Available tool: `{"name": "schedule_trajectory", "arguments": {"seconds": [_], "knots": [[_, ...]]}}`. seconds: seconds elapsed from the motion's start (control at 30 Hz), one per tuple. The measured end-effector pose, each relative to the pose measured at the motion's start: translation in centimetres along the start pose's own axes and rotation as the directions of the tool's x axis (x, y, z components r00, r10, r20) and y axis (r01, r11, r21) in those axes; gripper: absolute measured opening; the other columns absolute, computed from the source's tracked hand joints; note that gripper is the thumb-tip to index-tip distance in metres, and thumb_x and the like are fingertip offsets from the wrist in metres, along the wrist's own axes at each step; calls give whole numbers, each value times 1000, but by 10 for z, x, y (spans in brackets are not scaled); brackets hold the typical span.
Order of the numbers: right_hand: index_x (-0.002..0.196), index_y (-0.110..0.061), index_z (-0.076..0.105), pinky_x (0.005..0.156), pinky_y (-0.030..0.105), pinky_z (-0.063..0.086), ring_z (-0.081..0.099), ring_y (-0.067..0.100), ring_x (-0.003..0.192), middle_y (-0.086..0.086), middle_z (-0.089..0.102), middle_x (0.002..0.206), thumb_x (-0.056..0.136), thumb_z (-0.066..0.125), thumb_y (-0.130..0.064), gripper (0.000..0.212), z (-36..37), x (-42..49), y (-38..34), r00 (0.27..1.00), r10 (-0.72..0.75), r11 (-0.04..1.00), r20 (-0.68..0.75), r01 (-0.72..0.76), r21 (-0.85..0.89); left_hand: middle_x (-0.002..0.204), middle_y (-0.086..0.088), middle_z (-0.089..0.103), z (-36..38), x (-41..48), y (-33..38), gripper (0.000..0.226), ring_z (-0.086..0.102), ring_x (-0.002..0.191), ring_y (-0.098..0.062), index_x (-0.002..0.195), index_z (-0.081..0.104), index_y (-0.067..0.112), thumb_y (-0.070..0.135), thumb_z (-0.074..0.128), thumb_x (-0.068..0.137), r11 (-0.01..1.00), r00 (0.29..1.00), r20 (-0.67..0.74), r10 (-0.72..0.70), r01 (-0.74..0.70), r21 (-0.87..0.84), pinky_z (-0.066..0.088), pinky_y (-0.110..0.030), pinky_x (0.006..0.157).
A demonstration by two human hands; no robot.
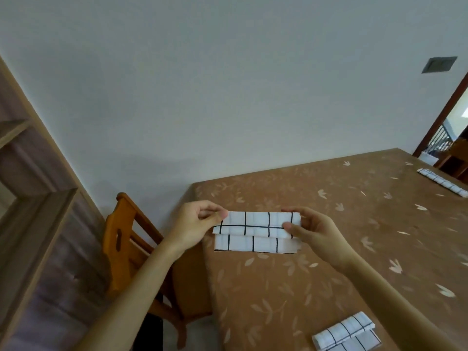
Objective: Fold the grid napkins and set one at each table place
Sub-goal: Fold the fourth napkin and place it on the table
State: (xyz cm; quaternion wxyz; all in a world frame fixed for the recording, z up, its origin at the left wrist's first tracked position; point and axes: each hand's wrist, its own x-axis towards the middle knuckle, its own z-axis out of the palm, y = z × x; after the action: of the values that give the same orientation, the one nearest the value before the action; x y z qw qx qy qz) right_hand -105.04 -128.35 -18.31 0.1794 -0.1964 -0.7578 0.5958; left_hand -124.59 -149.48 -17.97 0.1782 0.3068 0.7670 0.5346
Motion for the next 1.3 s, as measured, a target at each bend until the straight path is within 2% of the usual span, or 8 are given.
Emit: {"name": "schedule_trajectory", "arguments": {"seconds": [0.23,0.33,0.43,0.63,0.77,1.0,1.13,1.3], "knots": [[88,-10,70,63,31,57,71,21,65,0,75,71,89,74,-16,8,2,14,57,973,225,968,59,-216,-128,85,5,76,32,20,-62,14,72,82,-9,87,75,20,34,76,87,987,998,14,-61,58,147,60,-32,80],[64,-10,53,48,18,34,42,6,44,-10,47,49,85,79,-20,35,7,21,94,929,354,921,110,-326,-215,80,-4,77,43,34,-94,12,73,81,-23,82,78,20,31,78,86,976,987,67,-146,133,172,56,-48,96],[68,1,54,51,21,37,44,10,52,2,45,60,82,81,-24,39,14,29,127,885,438,885,158,-394,-247,80,-13,77,48,52,-115,6,73,84,-24,81,81,20,23,80,85,958,963,133,-234,206,198,44,-53,112],[76,-7,66,67,40,59,69,22,64,9,67,66,83,80,-21,21,59,41,170,837,542,837,76,-528,-144,136,-1,66,46,91,-139,21,53,135,-14,95,76,29,48,73,87,881,849,237,-473,447,156,44,-36,112],[85,-7,70,61,35,58,72,23,67,13,75,78,84,77,-24,18,96,40,190,771,637,767,-4,-634,-94,116,0,73,48,111,-182,25,69,110,-17,104,72,24,22,84,82,870,839,234,-491,456,188,54,-19,81],[71,0,59,51,29,34,46,16,53,5,55,58,83,61,-30,32,165,33,238,639,750,597,-170,-765,-239,93,-4,70,89,149,-250,23,67,84,-19,96,72,10,23,84,82,903,895,369,-251,79,423,57,-32,80],[63,-15,43,49,27,27,45,22,61,2,55,69,80,51,-30,24,191,26,248,753,531,496,-388,-648,-578,113,-9,63,108,151,-276,34,64,96,-28,112,66,11,23,81,84,689,877,481,17,-359,629,57,-43,80],[127,-8,57,104,44,41,51,39,129,18,50,144,87,63,-22,42,214,15,255,848,336,379,-410,-521,-765,156,-15,46,112,113,-305,55,43,145,-30,147,49,11,11,49,93,378,493,828,268,-844,380,39,-48,116]]}}
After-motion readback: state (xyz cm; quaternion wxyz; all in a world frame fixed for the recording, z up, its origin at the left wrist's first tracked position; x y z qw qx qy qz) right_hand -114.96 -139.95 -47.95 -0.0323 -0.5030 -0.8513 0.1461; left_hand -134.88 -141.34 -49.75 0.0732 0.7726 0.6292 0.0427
